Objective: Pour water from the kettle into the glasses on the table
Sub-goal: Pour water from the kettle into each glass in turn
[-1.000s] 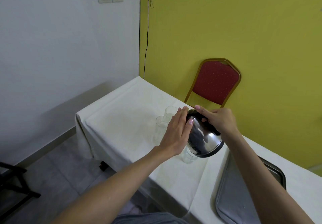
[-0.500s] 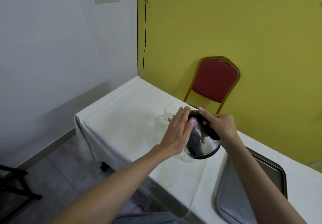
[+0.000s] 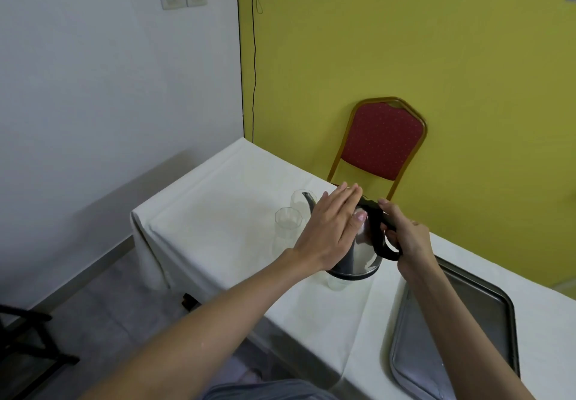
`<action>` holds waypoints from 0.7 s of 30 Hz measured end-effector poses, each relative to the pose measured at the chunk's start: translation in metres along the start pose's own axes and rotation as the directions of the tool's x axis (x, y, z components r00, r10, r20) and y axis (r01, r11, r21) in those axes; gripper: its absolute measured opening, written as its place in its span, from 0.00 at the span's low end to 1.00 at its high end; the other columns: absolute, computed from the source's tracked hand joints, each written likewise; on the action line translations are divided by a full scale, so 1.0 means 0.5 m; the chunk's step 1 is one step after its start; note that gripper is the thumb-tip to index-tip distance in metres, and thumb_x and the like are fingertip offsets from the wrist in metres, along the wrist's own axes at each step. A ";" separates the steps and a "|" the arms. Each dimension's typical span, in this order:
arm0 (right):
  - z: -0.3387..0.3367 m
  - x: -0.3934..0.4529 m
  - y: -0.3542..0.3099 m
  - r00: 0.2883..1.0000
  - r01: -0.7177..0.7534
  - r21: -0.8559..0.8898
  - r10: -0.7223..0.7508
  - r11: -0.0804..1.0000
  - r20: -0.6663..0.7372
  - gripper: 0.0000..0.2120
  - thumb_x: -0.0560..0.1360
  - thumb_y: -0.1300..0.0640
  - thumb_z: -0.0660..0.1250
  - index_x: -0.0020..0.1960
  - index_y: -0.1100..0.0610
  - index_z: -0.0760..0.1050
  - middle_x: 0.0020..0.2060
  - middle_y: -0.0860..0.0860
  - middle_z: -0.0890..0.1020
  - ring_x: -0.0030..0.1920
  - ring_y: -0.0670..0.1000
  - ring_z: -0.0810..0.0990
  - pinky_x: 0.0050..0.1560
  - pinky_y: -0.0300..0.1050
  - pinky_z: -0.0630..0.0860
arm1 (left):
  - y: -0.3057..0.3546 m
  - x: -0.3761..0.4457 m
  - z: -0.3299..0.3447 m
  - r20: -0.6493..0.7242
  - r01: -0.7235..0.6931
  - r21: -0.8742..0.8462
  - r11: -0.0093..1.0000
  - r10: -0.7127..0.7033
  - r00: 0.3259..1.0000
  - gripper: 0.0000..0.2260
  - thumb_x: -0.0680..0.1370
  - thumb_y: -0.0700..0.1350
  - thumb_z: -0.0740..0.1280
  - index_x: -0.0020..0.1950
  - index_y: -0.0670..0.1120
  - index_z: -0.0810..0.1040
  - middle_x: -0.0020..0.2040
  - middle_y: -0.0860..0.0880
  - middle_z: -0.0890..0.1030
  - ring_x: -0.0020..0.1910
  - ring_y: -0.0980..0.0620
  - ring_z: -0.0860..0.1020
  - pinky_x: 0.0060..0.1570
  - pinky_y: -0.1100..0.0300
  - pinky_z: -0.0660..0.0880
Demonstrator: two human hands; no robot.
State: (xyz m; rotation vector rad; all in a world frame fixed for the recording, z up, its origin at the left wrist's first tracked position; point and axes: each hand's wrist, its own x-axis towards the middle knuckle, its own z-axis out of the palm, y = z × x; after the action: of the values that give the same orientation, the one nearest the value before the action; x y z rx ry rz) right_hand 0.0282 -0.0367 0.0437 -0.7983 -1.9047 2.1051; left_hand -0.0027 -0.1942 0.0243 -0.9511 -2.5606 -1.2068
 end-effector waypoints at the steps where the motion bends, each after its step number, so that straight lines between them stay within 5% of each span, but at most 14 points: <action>1: -0.004 -0.001 -0.001 1.000 0.006 0.030 -0.006 1.000 -0.002 0.18 0.69 0.46 0.77 0.26 0.53 0.78 0.20 0.45 0.73 0.21 0.42 0.67 0.35 0.43 0.63 | 0.005 0.006 0.000 -0.005 -0.023 0.012 1.000 0.023 1.000 0.25 0.84 0.53 0.47 0.78 0.44 0.57 0.79 0.49 0.60 0.78 0.56 0.50 0.76 0.57 0.43; 4: -0.018 0.003 -0.005 0.999 0.030 0.068 -0.030 0.997 -0.012 0.22 0.71 0.48 0.75 0.20 0.51 0.78 0.19 0.44 0.72 0.20 0.42 0.65 0.33 0.42 0.61 | 0.023 0.021 0.003 -0.009 -0.082 0.026 0.996 0.082 0.997 0.24 0.84 0.52 0.48 0.78 0.43 0.59 0.78 0.48 0.61 0.78 0.54 0.52 0.76 0.57 0.43; 8: -0.050 0.005 -0.011 0.997 0.054 0.099 -0.048 0.994 -0.053 0.15 0.73 0.50 0.74 0.29 0.53 0.84 0.19 0.43 0.72 0.20 0.41 0.68 0.27 0.36 0.65 | 0.042 0.040 0.018 0.011 -0.132 0.010 0.991 0.132 0.991 0.23 0.84 0.51 0.49 0.78 0.43 0.58 0.78 0.48 0.61 0.78 0.53 0.52 0.76 0.56 0.44; 12: -0.081 0.006 -0.016 0.991 0.097 0.098 -0.087 0.990 -0.102 0.14 0.72 0.51 0.75 0.31 0.56 0.78 0.19 0.45 0.74 0.19 0.42 0.72 0.24 0.34 0.68 | 0.054 0.049 0.047 0.048 -0.145 -0.028 0.989 0.146 0.988 0.24 0.84 0.51 0.49 0.78 0.43 0.56 0.79 0.48 0.59 0.79 0.55 0.49 0.76 0.58 0.42; 17: -0.111 0.018 -0.025 0.973 0.053 -0.149 -0.085 0.987 -0.214 0.19 0.65 0.42 0.79 0.30 0.57 0.80 0.20 0.47 0.79 0.27 0.51 0.78 0.31 0.40 0.73 | 0.049 0.049 0.083 0.104 -0.093 -0.082 0.992 0.102 0.989 0.25 0.84 0.54 0.47 0.79 0.44 0.55 0.79 0.50 0.56 0.78 0.57 0.48 0.73 0.66 0.38; 21: -0.116 0.026 -0.025 0.960 0.016 -0.352 -0.113 0.936 -0.257 0.25 0.63 0.35 0.78 0.32 0.59 0.83 0.24 0.52 0.80 0.29 0.55 0.78 0.36 0.47 0.74 | 0.035 0.039 0.104 0.178 -0.035 -0.109 0.993 0.054 0.983 0.26 0.83 0.56 0.46 0.79 0.46 0.52 0.80 0.51 0.54 0.78 0.58 0.47 0.75 0.61 0.41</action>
State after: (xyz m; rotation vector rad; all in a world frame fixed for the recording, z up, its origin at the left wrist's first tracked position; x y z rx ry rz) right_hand 0.0440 0.0216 0.0505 -1.0186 -2.1361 1.5397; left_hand -0.0009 -0.1381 0.0087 -1.1856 -2.6166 -1.3110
